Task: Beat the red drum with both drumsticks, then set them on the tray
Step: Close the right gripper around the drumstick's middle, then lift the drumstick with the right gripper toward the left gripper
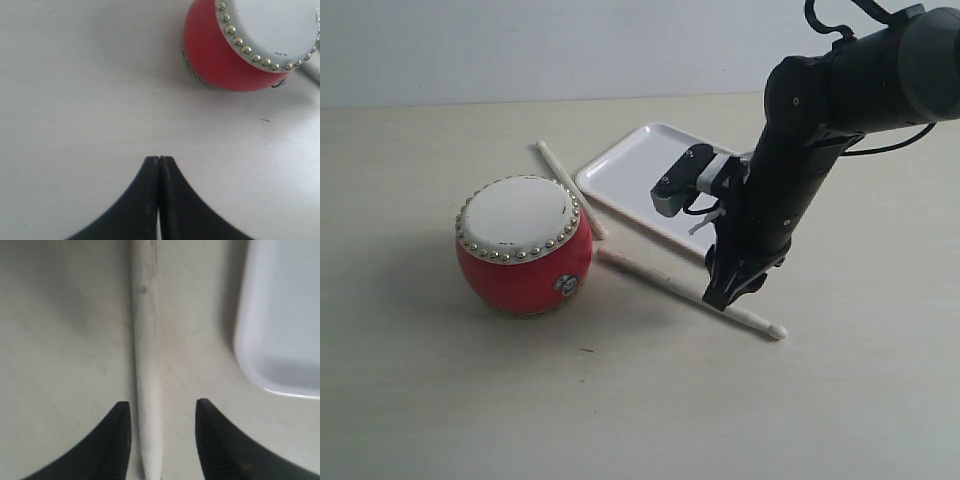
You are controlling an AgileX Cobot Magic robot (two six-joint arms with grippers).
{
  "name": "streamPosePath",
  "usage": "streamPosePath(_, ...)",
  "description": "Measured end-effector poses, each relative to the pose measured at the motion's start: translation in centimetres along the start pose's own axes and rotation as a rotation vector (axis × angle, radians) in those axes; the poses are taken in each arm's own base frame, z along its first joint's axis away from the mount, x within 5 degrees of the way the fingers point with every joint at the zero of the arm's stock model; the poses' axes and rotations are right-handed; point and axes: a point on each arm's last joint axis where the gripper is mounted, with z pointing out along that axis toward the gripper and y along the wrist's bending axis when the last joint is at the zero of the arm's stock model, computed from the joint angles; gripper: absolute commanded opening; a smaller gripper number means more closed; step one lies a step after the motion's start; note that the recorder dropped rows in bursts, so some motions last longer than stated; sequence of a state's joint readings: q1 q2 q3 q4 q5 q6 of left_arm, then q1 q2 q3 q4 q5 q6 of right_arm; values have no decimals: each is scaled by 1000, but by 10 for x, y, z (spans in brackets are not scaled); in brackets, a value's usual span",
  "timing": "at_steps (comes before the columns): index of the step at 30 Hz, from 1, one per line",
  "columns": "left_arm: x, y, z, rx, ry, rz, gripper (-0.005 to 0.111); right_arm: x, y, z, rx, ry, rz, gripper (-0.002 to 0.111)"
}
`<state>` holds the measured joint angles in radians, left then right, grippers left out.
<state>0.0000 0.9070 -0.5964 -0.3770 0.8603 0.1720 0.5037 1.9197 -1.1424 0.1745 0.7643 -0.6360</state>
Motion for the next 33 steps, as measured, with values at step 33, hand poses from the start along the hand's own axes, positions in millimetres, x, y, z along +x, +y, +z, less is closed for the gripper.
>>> streamPosePath(33, 0, 0, 0, 3, -1, -1, 0, 2, 2, 19, -58, 34, -10, 40)
